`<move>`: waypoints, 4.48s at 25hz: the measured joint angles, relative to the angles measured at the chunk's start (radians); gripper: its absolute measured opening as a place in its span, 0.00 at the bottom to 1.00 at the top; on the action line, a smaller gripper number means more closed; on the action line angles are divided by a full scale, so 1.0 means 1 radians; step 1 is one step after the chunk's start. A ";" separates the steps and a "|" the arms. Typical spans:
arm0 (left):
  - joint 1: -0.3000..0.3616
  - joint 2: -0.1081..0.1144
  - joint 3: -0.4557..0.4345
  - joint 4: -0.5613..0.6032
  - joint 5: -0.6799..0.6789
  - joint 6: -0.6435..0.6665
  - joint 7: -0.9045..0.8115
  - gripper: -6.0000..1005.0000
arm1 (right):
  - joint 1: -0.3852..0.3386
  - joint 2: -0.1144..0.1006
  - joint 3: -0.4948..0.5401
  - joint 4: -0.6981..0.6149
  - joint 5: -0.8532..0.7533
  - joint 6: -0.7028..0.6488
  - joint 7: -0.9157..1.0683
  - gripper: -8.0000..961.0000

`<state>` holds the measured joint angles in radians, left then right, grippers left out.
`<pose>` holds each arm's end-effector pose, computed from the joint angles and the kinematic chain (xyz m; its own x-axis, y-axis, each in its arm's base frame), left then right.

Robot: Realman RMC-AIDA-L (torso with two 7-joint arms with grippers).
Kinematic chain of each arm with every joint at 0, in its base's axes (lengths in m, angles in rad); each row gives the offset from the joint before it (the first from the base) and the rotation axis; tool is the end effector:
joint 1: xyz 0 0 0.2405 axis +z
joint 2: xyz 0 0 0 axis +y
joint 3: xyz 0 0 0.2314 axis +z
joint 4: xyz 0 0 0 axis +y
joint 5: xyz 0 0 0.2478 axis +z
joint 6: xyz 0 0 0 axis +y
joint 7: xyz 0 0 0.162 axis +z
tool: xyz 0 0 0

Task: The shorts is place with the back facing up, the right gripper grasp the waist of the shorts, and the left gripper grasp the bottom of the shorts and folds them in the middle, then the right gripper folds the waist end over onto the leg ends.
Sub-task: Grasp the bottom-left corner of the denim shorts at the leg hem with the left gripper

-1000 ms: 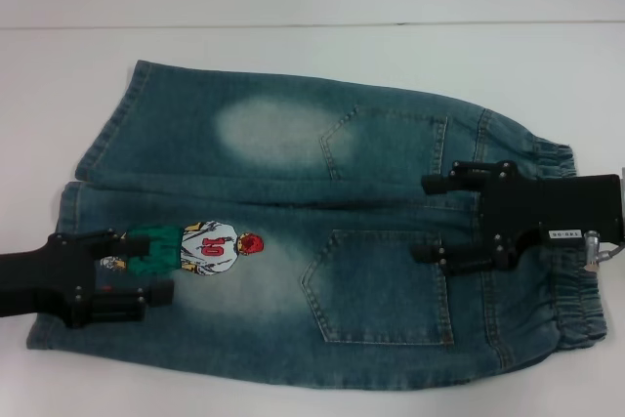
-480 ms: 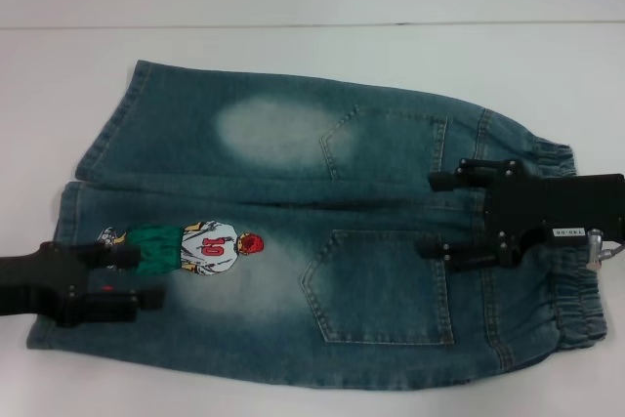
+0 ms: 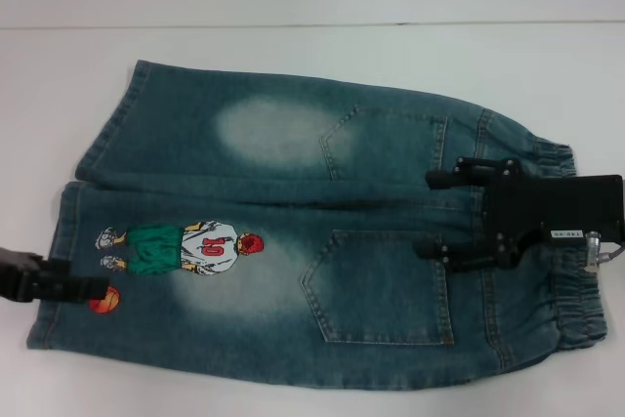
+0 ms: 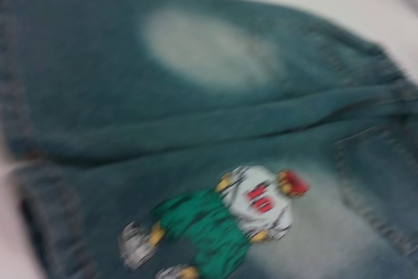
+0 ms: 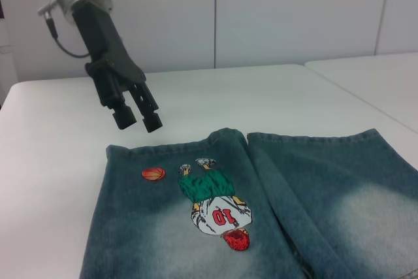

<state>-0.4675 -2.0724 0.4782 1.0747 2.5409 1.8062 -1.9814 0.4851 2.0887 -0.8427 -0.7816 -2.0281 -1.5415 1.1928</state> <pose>-0.3170 0.3119 0.0859 0.5469 0.8128 0.2007 0.8364 -0.5205 -0.1715 0.2546 0.3508 -0.0084 0.9364 -0.0997 -0.3364 -0.1819 -0.9578 -0.2226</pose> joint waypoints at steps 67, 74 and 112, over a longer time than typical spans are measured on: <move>-0.127 0.021 0.295 -0.036 0.314 -0.007 -0.401 0.81 | 0.004 0.001 0.001 -0.008 0.029 -0.009 -0.027 0.95; -0.142 0.021 0.293 -0.067 0.315 -0.020 -0.401 0.81 | 0.003 0.001 0.000 0.002 0.036 -0.009 -0.027 0.95; -0.179 0.004 0.339 0.012 0.283 -0.112 -0.435 0.05 | -0.108 -0.005 0.037 -0.188 0.010 -0.026 0.211 0.95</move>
<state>-0.6464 -2.0685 0.8175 1.0870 2.8239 1.6946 -2.4166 0.3774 2.0836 -0.8055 -0.9700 -2.0179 -1.5678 1.4037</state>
